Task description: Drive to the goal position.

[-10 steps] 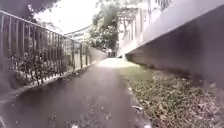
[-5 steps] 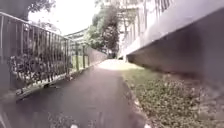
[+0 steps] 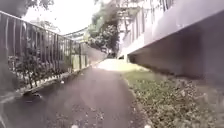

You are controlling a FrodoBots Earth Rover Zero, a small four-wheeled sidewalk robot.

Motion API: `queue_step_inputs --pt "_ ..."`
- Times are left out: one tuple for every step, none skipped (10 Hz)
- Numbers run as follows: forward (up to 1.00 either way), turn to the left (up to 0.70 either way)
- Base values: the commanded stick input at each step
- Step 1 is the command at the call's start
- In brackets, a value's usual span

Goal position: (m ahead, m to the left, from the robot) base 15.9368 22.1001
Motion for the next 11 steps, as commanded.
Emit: queue_step_inputs --pt "1.00 0.00" --pt "1.00 0.00" --pt "1.00 0.00" --pt "1.00 0.00" --pt "1.00 0.00" --pt "1.00 0.00" --pt "1.00 0.00" --pt "1.00 0.00" --pt "1.00 0.00" --pt "1.00 0.00" --pt "1.00 0.00"
